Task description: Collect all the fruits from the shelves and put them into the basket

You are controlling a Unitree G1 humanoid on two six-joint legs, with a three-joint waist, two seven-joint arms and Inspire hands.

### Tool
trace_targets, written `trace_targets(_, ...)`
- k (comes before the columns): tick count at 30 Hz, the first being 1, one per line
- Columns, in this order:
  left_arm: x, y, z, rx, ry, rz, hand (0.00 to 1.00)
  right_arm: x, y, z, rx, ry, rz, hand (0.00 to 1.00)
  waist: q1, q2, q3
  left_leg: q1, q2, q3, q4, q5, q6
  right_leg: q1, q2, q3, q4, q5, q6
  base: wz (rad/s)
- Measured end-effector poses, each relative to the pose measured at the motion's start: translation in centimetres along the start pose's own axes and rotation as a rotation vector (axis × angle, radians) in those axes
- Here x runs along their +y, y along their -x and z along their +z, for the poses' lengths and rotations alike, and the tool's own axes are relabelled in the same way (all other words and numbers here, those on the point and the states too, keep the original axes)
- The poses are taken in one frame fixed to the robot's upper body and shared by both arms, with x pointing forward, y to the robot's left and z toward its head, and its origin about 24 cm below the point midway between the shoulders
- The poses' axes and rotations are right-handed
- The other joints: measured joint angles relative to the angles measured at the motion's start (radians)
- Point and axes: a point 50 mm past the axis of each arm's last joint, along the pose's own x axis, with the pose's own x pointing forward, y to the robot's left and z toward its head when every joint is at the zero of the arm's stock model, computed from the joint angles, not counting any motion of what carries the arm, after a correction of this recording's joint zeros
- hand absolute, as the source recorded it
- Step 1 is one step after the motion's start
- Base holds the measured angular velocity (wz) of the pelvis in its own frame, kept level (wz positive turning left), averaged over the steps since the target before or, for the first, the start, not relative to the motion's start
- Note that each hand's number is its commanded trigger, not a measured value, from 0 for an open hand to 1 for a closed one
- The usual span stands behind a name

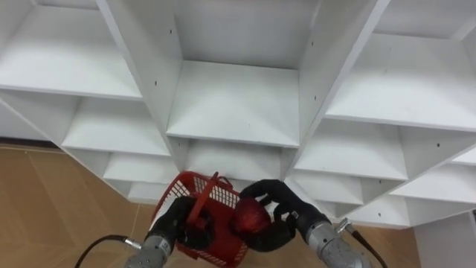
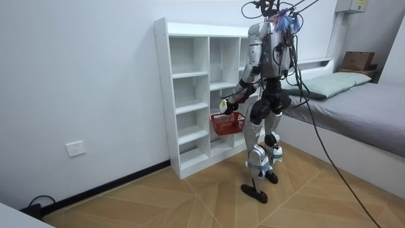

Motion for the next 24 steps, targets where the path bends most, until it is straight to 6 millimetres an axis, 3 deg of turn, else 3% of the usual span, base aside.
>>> trace_targets(7,-0.9,0.0,-0.3,0.017,-0.022,-0.035,1.00,-0.4,-0.6,-0.1,0.012,0.016,-0.017,1.00,0.010,-0.002,0.0006,-0.012,-0.005,-0.019,0.014,0.000,0.000,-0.002,-0.009,-0.019,0.015,-0.008,-0.001,0.09)
trace_targets(8,-1.0,0.0,-0.5,0.026,-0.024,-0.040,1.00,-0.5,-0.7,0.0,0.011,0.018,-0.021,0.95,0.011,-0.002,0.0006,-0.013,-0.005,-0.022,0.016,0.000,0.000,-0.001,-0.009,-0.021,0.015,-0.009,-0.002,0.08)
trace_targets(9,-1.1,0.0,-0.6,0.030,-0.025,-0.042,1.00,-0.6,-0.8,0.0,0.011,0.019,-0.025,0.67,0.012,-0.002,0.0006,-0.015,-0.005,-0.023,0.017,0.000,0.000,-0.001,-0.009,-0.021,0.015,-0.010,-0.002,0.08)
trace_targets(10,-1.2,0.1,-0.7,0.035,-0.027,-0.046,1.00,-0.6,-0.9,0.0,0.014,0.019,-0.030,0.55,0.011,-0.002,0.0007,-0.017,-0.005,-0.027,0.021,0.000,0.000,-0.001,-0.009,-0.024,0.014,-0.010,-0.003,0.09)
trace_targets(11,-1.2,0.1,-0.8,0.038,-0.031,-0.051,1.00,-0.5,-1.0,-0.1,0.023,0.016,-0.034,0.00,0.011,-0.002,0.0007,-0.023,-0.005,-0.031,0.025,0.000,0.000,-0.001,-0.009,-0.028,0.014,-0.010,-0.003,0.11)
trace_targets(24,-2.0,0.0,-0.1,0.004,-0.116,-0.092,1.00,0.7,-1.0,-0.8,0.059,-0.004,0.007,0.00,0.004,-0.012,0.0021,-0.044,-0.016,-0.048,0.034,0.001,0.001,-0.017,-0.025,-0.047,0.024,-0.019,0.004,0.04)
